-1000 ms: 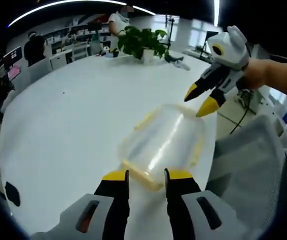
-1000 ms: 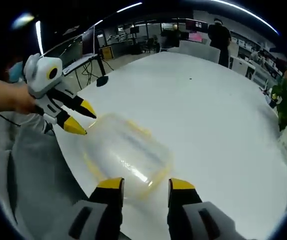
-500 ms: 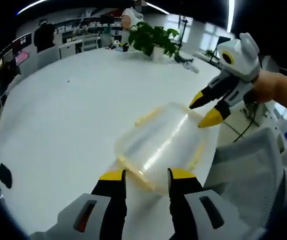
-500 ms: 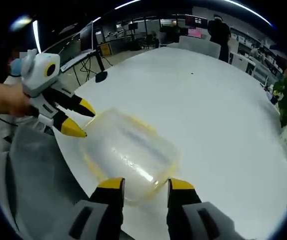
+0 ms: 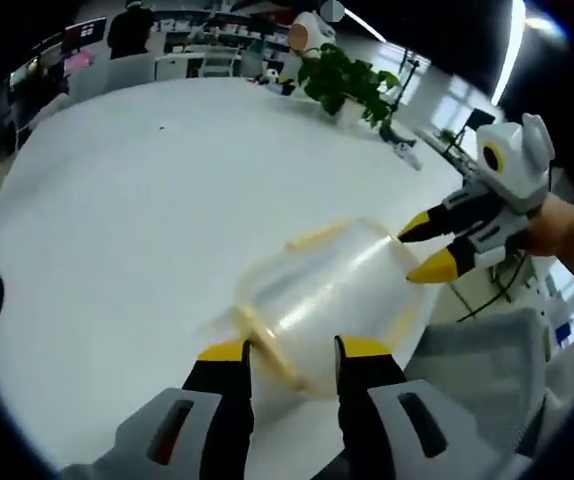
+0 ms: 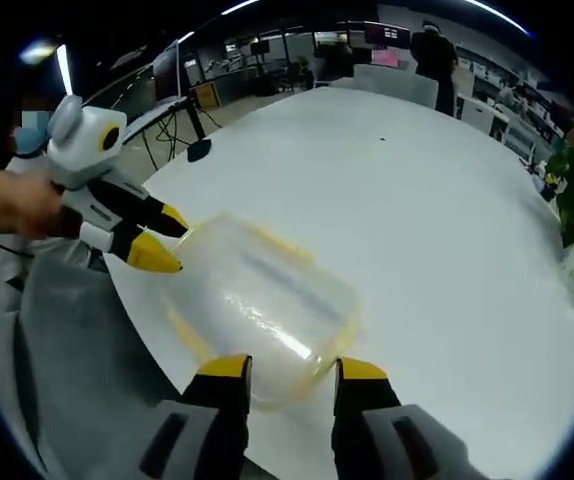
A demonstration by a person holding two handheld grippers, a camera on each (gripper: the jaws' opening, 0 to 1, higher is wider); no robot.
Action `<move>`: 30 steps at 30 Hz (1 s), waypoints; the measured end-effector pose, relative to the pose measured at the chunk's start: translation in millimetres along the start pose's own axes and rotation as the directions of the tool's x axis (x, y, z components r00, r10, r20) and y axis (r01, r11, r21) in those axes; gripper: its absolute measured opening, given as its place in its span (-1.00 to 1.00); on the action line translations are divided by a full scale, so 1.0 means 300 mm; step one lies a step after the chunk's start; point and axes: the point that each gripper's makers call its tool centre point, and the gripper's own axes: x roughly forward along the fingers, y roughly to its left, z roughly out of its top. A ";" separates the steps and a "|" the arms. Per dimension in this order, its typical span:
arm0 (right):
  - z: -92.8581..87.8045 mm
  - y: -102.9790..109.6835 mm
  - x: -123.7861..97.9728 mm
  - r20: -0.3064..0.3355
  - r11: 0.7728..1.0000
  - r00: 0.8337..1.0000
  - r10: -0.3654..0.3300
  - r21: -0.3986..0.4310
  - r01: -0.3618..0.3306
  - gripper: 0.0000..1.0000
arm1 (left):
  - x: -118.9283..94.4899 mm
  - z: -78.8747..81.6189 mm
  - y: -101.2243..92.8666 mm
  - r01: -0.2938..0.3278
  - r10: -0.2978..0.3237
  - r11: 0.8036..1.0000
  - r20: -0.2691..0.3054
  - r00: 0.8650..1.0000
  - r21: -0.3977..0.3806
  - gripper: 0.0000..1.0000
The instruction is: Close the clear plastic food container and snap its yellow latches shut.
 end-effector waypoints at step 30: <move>0.067 0.101 0.058 -0.001 0.999 1.000 0.023 -0.025 -0.023 -0.45 | -0.076 -0.043 0.098 -0.015 0.015 0.998 0.003 1.000 -0.062 -0.45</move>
